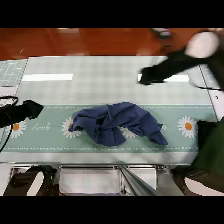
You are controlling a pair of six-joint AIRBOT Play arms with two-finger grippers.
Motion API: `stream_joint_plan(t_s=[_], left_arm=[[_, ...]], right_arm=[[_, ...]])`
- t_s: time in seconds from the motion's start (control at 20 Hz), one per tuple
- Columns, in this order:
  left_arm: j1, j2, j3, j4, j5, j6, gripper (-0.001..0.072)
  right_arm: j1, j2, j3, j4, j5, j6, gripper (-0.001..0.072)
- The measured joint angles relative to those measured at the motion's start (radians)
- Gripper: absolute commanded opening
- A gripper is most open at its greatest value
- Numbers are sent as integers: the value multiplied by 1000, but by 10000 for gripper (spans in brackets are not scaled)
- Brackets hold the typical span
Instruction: Fold the shirts.
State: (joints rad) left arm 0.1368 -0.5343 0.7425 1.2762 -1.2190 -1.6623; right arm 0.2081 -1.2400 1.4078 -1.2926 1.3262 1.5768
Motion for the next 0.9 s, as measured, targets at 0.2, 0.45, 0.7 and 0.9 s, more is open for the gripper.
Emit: stream_joint_plan(t_s=[0.2,0.45,0.7,0.9], left_arm=[[98,-73,-199,-249,-35,96,508],[124,-278,-327,-498,-21,243,509],[64,-455,-352,-649,114,342,509],[-33,-567,-335,-768,245,444,15]], right_arm=[[-305,216,-342,60,-71,-36,407],[-568,320,-656,225,-106,-183,407],[-641,340,-767,282,-114,-254,407],[-655,344,-798,295,-115,-272,407]])
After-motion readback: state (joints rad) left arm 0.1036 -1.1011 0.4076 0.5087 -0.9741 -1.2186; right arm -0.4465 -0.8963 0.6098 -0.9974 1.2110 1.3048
